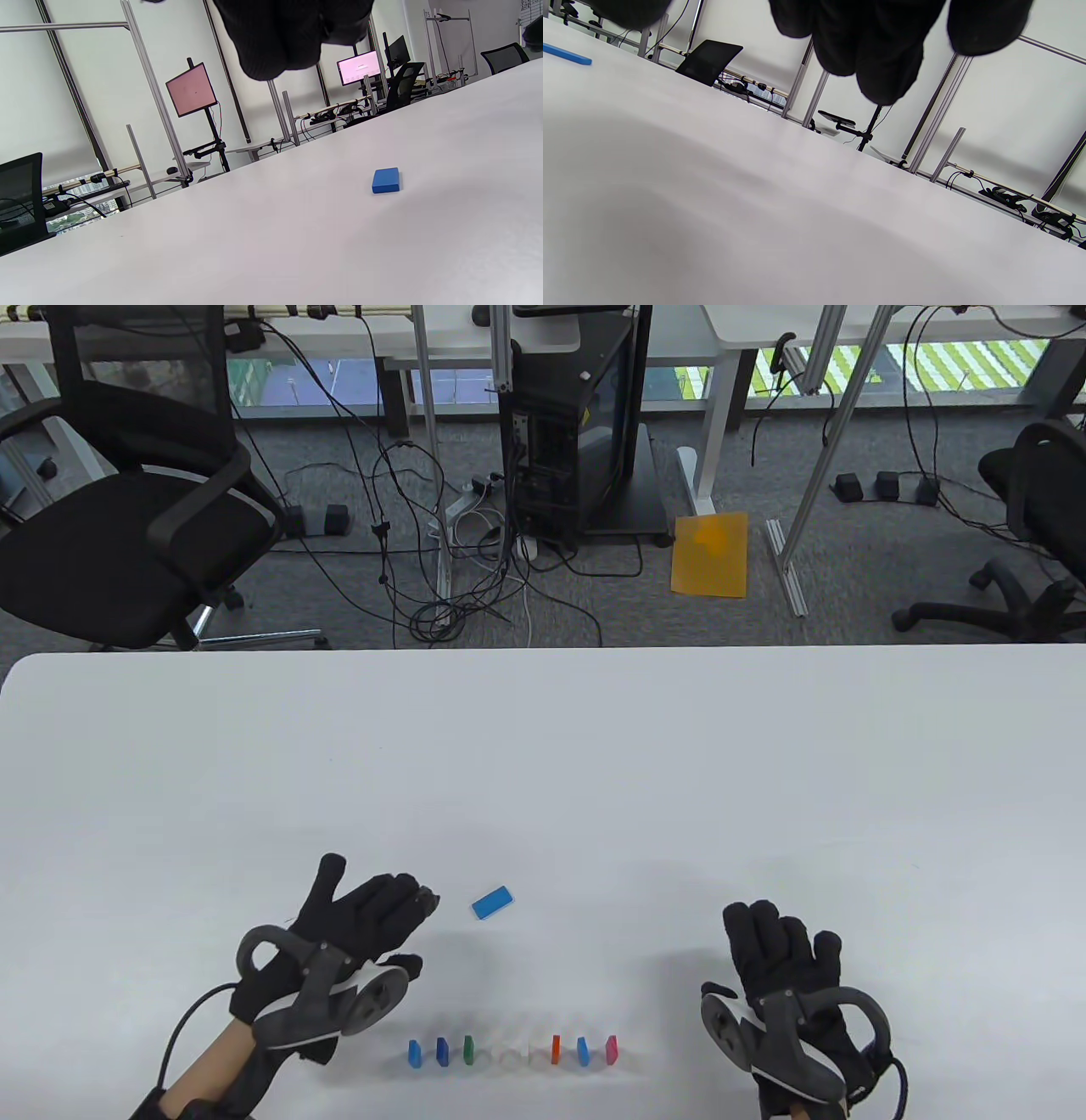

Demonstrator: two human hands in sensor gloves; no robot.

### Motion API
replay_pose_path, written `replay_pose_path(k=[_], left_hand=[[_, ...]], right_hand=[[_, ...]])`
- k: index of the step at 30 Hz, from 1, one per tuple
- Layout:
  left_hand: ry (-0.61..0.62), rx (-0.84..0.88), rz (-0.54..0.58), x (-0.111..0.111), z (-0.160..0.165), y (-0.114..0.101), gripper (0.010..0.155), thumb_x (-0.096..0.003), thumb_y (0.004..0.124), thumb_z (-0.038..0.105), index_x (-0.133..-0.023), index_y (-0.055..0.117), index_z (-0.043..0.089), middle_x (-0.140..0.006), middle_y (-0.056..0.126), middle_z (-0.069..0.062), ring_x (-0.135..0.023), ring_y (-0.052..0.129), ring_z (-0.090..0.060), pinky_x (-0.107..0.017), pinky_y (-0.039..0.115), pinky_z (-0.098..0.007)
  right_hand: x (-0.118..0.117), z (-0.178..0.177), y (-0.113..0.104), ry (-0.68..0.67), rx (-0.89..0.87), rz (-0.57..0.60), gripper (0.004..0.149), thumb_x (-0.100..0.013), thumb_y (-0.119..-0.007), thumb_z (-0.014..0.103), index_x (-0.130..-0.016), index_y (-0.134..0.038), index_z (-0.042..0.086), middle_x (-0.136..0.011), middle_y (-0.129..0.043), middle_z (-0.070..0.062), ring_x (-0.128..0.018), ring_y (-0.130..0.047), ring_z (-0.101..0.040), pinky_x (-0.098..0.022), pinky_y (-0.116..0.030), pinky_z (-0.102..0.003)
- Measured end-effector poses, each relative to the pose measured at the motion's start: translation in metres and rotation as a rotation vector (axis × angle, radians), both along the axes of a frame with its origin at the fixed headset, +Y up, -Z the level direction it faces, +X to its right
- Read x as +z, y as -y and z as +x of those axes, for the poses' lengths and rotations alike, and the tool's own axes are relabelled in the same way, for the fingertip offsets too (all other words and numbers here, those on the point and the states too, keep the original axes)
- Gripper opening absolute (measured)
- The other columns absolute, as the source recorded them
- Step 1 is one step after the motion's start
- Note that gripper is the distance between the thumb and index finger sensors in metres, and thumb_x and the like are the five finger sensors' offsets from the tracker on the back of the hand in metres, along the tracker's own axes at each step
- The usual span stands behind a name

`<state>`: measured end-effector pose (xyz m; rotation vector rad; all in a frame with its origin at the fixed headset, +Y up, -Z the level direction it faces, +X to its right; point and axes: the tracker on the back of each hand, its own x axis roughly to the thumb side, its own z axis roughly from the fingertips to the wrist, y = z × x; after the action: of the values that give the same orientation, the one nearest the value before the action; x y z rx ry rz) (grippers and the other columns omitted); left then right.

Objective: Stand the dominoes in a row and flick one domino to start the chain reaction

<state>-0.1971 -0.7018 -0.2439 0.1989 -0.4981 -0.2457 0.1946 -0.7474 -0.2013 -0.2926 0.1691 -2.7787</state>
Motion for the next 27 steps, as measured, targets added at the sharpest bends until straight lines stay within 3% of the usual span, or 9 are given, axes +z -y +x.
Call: replay_pose_path(k=[4, 11, 14, 18, 23, 27], left_hand=[[-0.01, -0.038, -0.075, -0.026, 0.023, 0.009, 0.067, -0.0328, 0.058, 0.07, -0.097, 0.065, 0.051, -0.1, 0.084, 0.029, -0.108, 0.08, -0.007, -0.082, 0.055, -0.064], [0.007, -0.145, -0.084, -0.06, 0.057, 0.04, 0.068, -0.0317, 0.057, 0.071, -0.097, 0.065, 0.051, -0.1, 0.084, 0.029, -0.106, 0.081, -0.006, -0.083, 0.054, -0.062], [0.026, -0.172, -0.118, -0.064, 0.071, 0.048, 0.068, -0.0316, 0.057, 0.071, -0.096, 0.066, 0.051, -0.098, 0.087, 0.026, -0.101, 0.088, -0.006, -0.083, 0.059, -0.057], [0.027, -0.246, -0.054, -0.072, 0.082, 0.058, 0.071, -0.0307, 0.057, 0.071, -0.098, 0.062, 0.051, -0.099, 0.087, 0.026, -0.101, 0.088, -0.003, -0.084, 0.058, -0.057], [0.023, -0.302, -0.076, -0.077, 0.091, 0.068, 0.072, -0.0307, 0.057, 0.071, -0.1, 0.061, 0.05, -0.095, 0.088, 0.027, -0.096, 0.091, -0.002, -0.084, 0.058, -0.056], [0.052, -0.387, 0.034, -0.074, 0.096, 0.072, 0.073, -0.0292, 0.057, 0.071, -0.099, 0.06, 0.051, -0.091, 0.089, 0.03, -0.088, 0.096, 0.002, -0.084, 0.06, -0.053]], right_hand=[[-0.001, 0.001, 0.001, 0.007, 0.002, -0.007, 0.093, -0.041, -0.06, 0.059, -0.111, -0.039, 0.002, -0.111, -0.056, -0.029, -0.092, -0.077, -0.051, -0.059, -0.057, -0.073], [-0.002, 0.003, 0.001, 0.019, -0.006, -0.01, 0.093, -0.041, -0.061, 0.059, -0.112, -0.04, 0.003, -0.111, -0.057, -0.029, -0.092, -0.078, -0.051, -0.059, -0.057, -0.073], [-0.002, 0.003, 0.0, 0.02, -0.009, -0.008, 0.093, -0.041, -0.061, 0.059, -0.112, -0.04, 0.003, -0.111, -0.057, -0.029, -0.092, -0.078, -0.05, -0.059, -0.057, -0.073], [-0.001, 0.004, -0.001, 0.02, -0.012, 0.007, 0.093, -0.041, -0.061, 0.059, -0.112, -0.04, 0.003, -0.111, -0.057, -0.028, -0.092, -0.077, -0.051, -0.059, -0.057, -0.073], [0.0, 0.004, -0.006, 0.017, -0.03, 0.034, 0.093, -0.041, -0.061, 0.059, -0.112, -0.041, 0.003, -0.111, -0.057, -0.029, -0.093, -0.077, -0.051, -0.059, -0.057, -0.073], [0.0, 0.004, -0.004, 0.016, -0.034, 0.033, 0.093, -0.041, -0.061, 0.059, -0.112, -0.041, 0.003, -0.111, -0.057, -0.029, -0.092, -0.077, -0.051, -0.059, -0.057, -0.073]])
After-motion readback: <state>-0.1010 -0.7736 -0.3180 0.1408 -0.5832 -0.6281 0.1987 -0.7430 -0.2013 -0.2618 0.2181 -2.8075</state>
